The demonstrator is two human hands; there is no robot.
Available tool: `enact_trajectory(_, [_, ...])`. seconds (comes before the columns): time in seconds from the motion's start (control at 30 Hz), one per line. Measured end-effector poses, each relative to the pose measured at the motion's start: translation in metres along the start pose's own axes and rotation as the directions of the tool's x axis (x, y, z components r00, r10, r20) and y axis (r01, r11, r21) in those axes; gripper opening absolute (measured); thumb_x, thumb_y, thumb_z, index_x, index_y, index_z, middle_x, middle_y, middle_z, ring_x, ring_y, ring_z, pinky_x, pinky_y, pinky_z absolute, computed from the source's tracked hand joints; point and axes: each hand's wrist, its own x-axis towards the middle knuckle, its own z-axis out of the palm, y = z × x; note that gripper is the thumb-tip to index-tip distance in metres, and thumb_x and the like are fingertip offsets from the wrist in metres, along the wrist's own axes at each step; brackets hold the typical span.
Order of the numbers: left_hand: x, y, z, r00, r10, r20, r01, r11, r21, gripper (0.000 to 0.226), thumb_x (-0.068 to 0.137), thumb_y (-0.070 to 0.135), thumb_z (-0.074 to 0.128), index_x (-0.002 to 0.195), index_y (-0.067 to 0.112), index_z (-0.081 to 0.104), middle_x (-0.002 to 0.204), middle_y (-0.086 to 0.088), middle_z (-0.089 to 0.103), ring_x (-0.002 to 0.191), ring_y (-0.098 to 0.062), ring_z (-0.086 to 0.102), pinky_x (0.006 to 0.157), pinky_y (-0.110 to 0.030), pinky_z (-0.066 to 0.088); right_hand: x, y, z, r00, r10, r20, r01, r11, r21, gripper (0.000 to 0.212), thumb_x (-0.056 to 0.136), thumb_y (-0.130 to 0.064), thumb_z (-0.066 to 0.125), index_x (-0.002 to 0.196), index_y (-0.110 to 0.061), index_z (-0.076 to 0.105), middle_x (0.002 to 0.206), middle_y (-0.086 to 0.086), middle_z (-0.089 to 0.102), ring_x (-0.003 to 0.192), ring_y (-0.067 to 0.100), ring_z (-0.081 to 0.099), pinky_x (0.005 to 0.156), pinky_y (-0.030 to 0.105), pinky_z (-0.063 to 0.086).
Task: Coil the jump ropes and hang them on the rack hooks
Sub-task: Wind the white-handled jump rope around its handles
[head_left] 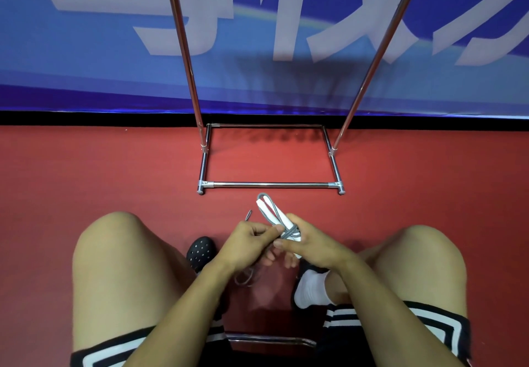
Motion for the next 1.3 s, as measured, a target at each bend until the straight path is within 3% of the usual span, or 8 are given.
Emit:
enact_trajectory(0.2, [-0.002, 0.003, -0.004, 0.988, -0.133, 0.073, 0.126, 0.988, 0.094, 0.055, 0.099, 0.058, 0.055, 0.083, 0.008, 0.072, 0.066, -0.011, 0.065, 0.050, -0.018, 0.056, 0.050, -0.024, 0.049, 0.003, 0.004, -0.002, 0.995, -0.009, -0.095, 0.000, 0.996, -0.091, 0.018, 0.098, -0.014, 0.067, 0.112, -0.020, 0.057, 0.076, -0.003, 0.066, 0.066, 0.015, 0.055, 0.063, 0.032, 0.045])
enact_trajectory(0.4, [0.002, -0.003, -0.005, 0.990, -0.134, 0.044, 0.139, 0.983, -0.116, 0.040, 0.109, 0.017, 0.042, 0.083, 0.004, 0.069, 0.060, -0.006, 0.058, 0.050, -0.012, 0.054, 0.047, -0.018, 0.042, 0.004, 0.000, -0.001, 0.984, 0.047, -0.170, -0.005, 0.971, 0.240, 0.045, 0.104, -0.039, 0.056, 0.121, 0.003, 0.054, 0.074, 0.001, 0.053, 0.063, 0.014, 0.043, 0.061, 0.029, 0.036])
enact_trajectory(0.5, [0.003, -0.007, -0.004, 0.990, -0.130, 0.056, 0.138, 0.974, -0.177, 0.031, 0.108, 0.013, 0.046, 0.091, 0.004, 0.070, 0.067, -0.003, 0.060, 0.055, -0.010, 0.055, 0.053, -0.018, 0.047, 0.006, -0.003, 0.000, 0.982, 0.056, -0.179, -0.002, 0.957, 0.289, 0.037, 0.108, -0.042, 0.044, 0.118, -0.009, 0.058, 0.075, 0.002, 0.051, 0.063, 0.014, 0.043, 0.061, 0.027, 0.038])
enact_trajectory(0.73, [0.005, -0.009, -0.003, 0.986, 0.025, -0.163, -0.017, 0.999, 0.049, 0.028, 0.103, 0.016, 0.060, 0.080, 0.005, 0.071, 0.064, 0.002, 0.066, 0.056, -0.019, 0.043, 0.051, -0.024, 0.036, 0.013, 0.004, -0.002, 0.965, 0.143, -0.222, -0.055, 0.931, 0.360, 0.049, 0.112, -0.036, 0.032, 0.127, 0.000, 0.062, 0.083, 0.005, 0.062, 0.068, 0.011, 0.052, 0.064, 0.025, 0.043])
enact_trajectory(0.83, [0.008, -0.012, -0.003, 0.977, 0.030, -0.212, -0.020, 0.999, 0.051, 0.027, 0.101, 0.018, 0.063, 0.079, 0.008, 0.074, 0.073, -0.012, 0.066, 0.061, -0.020, 0.046, 0.055, -0.027, 0.039, 0.015, 0.007, 0.001, 0.963, 0.134, -0.234, -0.044, 0.934, 0.355, 0.038, 0.111, -0.025, 0.036, 0.129, 0.000, 0.059, 0.088, 0.006, 0.062, 0.071, 0.011, 0.053, 0.067, 0.023, 0.045])
enact_trajectory(1.0, [0.008, -0.011, -0.003, 0.974, 0.033, -0.223, -0.016, 0.997, 0.078, 0.031, 0.103, 0.020, 0.058, 0.080, 0.010, 0.076, 0.078, -0.014, 0.072, 0.064, -0.020, 0.053, 0.055, -0.026, 0.042, 0.012, 0.007, 0.003, 0.972, 0.075, -0.221, -0.020, 0.970, 0.242, 0.030, 0.109, -0.028, 0.047, 0.132, -0.014, 0.061, 0.105, -0.006, 0.067, 0.093, 0.002, 0.061, 0.088, 0.022, 0.047])
enact_trajectory(1.13, [0.006, -0.007, -0.002, 0.976, 0.044, -0.214, -0.020, 0.993, 0.114, 0.047, 0.103, 0.044, 0.054, 0.081, 0.012, 0.079, 0.084, -0.013, 0.076, 0.062, -0.016, 0.058, 0.054, -0.022, 0.044, 0.012, 0.008, 0.004, 0.972, 0.034, -0.232, 0.015, 0.978, 0.209, 0.031, 0.105, -0.022, 0.057, 0.135, -0.015, 0.059, 0.125, 0.001, 0.071, 0.118, 0.010, 0.066, 0.103, 0.026, 0.049])
enact_trajectory(1.3, [0.003, -0.006, -0.001, 0.979, 0.034, -0.199, -0.012, 0.994, 0.113, 0.060, 0.094, 0.062, 0.058, 0.069, 0.011, 0.076, 0.061, -0.011, 0.065, 0.054, -0.014, 0.049, 0.055, -0.025, 0.042, 0.012, 0.006, 0.006, 0.954, 0.036, -0.299, 0.007, 0.990, 0.142, 0.043, 0.087, -0.008, 0.080, 0.126, -0.011, 0.062, 0.116, 0.002, 0.072, 0.104, 0.000, 0.069, 0.084, 0.014, 0.051])
